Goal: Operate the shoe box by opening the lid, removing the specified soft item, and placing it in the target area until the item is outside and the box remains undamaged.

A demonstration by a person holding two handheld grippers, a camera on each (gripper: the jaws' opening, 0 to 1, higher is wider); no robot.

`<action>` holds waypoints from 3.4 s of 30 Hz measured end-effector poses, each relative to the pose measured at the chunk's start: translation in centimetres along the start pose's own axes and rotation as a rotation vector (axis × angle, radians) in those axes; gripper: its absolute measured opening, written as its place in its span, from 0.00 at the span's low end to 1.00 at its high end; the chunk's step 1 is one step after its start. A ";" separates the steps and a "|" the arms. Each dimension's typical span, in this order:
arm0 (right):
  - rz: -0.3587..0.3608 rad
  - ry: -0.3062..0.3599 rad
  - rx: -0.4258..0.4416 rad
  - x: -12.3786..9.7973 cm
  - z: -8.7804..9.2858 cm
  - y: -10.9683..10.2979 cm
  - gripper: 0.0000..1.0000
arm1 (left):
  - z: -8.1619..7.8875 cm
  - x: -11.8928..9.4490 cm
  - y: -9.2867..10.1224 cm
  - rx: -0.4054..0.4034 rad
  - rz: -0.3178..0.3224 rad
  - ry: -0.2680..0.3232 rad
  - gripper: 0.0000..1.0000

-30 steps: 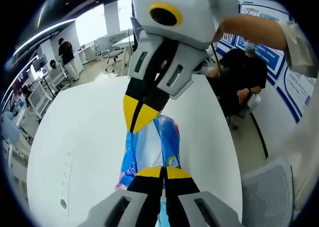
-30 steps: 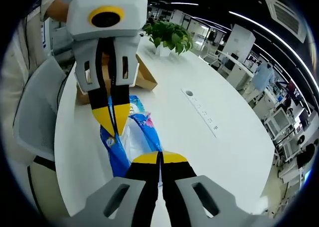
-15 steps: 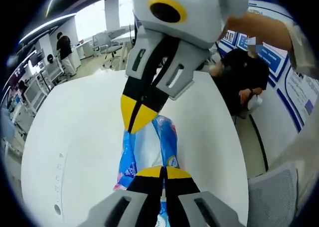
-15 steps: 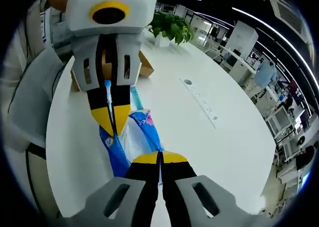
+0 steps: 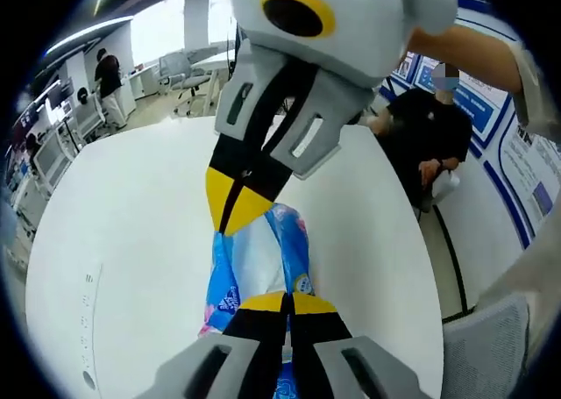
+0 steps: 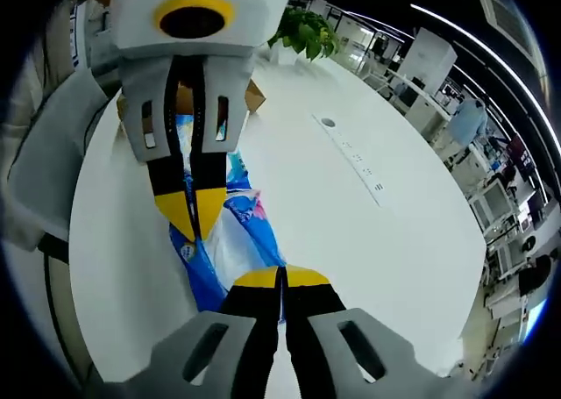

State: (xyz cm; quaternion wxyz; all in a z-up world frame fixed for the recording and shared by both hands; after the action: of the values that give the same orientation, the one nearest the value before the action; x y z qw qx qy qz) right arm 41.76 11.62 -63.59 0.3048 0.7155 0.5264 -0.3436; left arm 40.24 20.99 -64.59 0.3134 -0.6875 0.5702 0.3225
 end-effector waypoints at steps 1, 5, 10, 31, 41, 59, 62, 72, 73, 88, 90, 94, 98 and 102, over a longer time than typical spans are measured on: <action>0.001 -0.006 -0.001 0.3 0.3 0.1 0.00 | 0.1 0.3 0.0 -0.003 0.005 -0.004 0.00; -0.004 -0.017 0.004 0.9 0.9 0.0 0.00 | 0.7 1.2 0.3 -0.007 0.017 -0.016 0.00; -0.008 -0.030 0.002 1.9 1.3 -0.1 0.00 | 1.4 1.9 0.5 -0.017 0.027 -0.030 0.00; -0.013 -0.053 0.016 2.8 1.3 -0.2 0.00 | 2.7 2.2 0.8 -0.019 0.014 -0.048 0.00; 0.005 -0.041 0.037 1.7 1.2 -0.6 0.15 | 2.2 0.7 1.1 0.013 -0.015 -0.020 0.10; 0.008 0.017 0.103 -1.4 -0.1 -3.7 0.38 | 3.0 -4.4 1.7 -0.033 -0.114 0.050 0.30; 0.012 0.031 0.121 -1.9 -0.4 -4.4 0.44 | 3.4 -5.5 1.6 -0.054 -0.135 0.062 0.35; 0.063 0.113 0.213 -3.6 -2.2 -6.4 0.60 | 5.6 -9.7 1.4 -0.116 -0.217 0.112 0.52; 0.065 0.129 0.229 -3.8 -2.5 -6.7 0.62 | 5.8 -10.1 1.4 -0.123 -0.223 0.117 0.53; 0.153 0.266 0.340 -6.4 -4.8 -10.3 0.86 | 8.5 -17.4 2.1 -0.239 -0.323 0.232 0.76; 0.158 0.266 0.344 -6.5 -4.9 -10.8 0.88 | 8.9 -18.3 2.3 -0.259 -0.336 0.250 0.77; 0.189 0.292 0.328 -7.0 -5.4 -11.6 0.95 | 10.1 -20.0 2.8 -0.285 -0.371 0.272 0.80; 0.188 0.304 0.332 -7.1 -6.3 -12.7 0.96 | 11.5 -21.2 3.3 -0.300 -0.389 0.269 0.85; 0.187 0.312 0.323 -7.2 -7.0 -13.3 0.96 | 13.2 -22.6 3.6 -0.322 -0.412 0.263 0.88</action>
State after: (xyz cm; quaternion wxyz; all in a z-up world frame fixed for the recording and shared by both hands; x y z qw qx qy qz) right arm 28.64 16.81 -54.69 0.1320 0.8451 0.4367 -0.2788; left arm 32.33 44.15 -54.59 0.1824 -0.8657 0.3957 0.2463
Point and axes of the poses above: the point that each gripper's makers call its tool centre point, and the gripper's own axes: x roughly forward along the fingers, y roughly to its right, z roughly out of its underside, the point moved 7 cm from there along -x, roughly backward along the fingers, and after that the axes turned 12 degrees about -z, right-handed, at the moved point
